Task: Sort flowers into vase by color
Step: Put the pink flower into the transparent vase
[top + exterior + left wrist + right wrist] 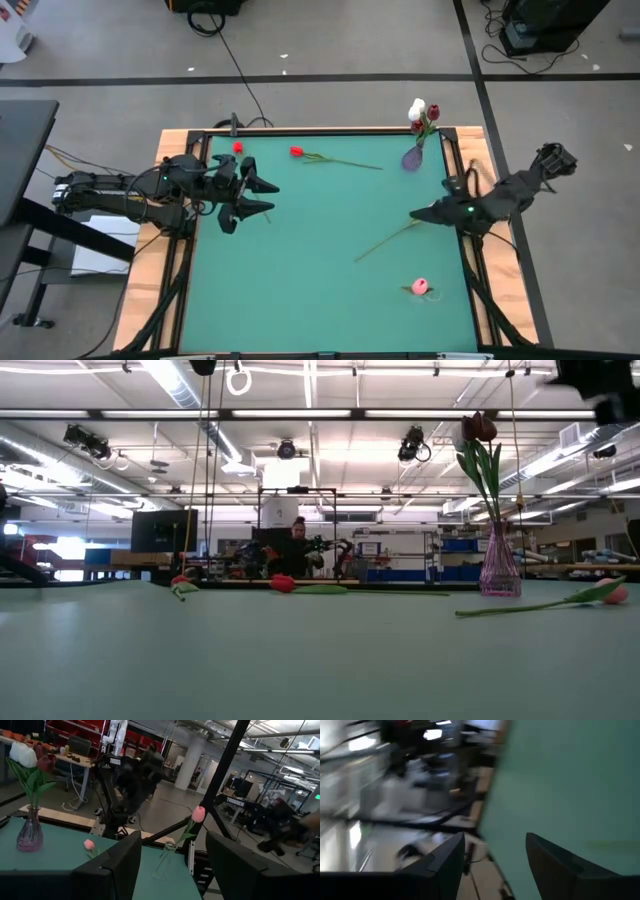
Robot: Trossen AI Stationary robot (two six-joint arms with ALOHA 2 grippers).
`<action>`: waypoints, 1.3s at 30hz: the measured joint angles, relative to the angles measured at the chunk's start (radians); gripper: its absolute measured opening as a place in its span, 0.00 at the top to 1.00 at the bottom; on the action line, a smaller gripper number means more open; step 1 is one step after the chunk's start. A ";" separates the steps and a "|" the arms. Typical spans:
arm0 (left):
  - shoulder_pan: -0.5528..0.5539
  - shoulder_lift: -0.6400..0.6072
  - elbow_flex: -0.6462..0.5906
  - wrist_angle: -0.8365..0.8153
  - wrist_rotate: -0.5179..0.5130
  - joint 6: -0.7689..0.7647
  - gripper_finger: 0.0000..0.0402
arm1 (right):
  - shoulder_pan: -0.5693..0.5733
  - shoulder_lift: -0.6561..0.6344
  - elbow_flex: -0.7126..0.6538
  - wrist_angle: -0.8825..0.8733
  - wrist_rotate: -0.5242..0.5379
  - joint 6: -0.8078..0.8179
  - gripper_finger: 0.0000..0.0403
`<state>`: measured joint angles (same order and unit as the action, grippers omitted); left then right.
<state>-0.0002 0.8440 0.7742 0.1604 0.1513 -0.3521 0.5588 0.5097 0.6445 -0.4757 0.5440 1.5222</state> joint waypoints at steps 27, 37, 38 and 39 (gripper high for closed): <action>0.000 0.000 0.000 -0.002 0.000 0.000 0.43 | -0.419 0.506 -0.001 -0.471 -0.455 0.768 0.52; 0.000 0.000 0.000 -0.002 0.000 0.000 0.43 | -0.488 0.804 -0.001 -0.305 -0.541 0.790 0.57; 0.000 0.000 0.000 -0.002 0.000 0.000 0.43 | -0.492 0.824 -0.001 -0.307 -0.559 0.791 0.58; 0.000 0.000 0.000 -0.002 0.000 -0.001 0.43 | -0.497 0.843 -0.001 -0.309 -0.575 0.792 0.59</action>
<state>-0.0002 0.8440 0.7742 0.1585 0.1509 -0.3530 0.0622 1.3523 0.6434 -0.7849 -0.0311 2.3140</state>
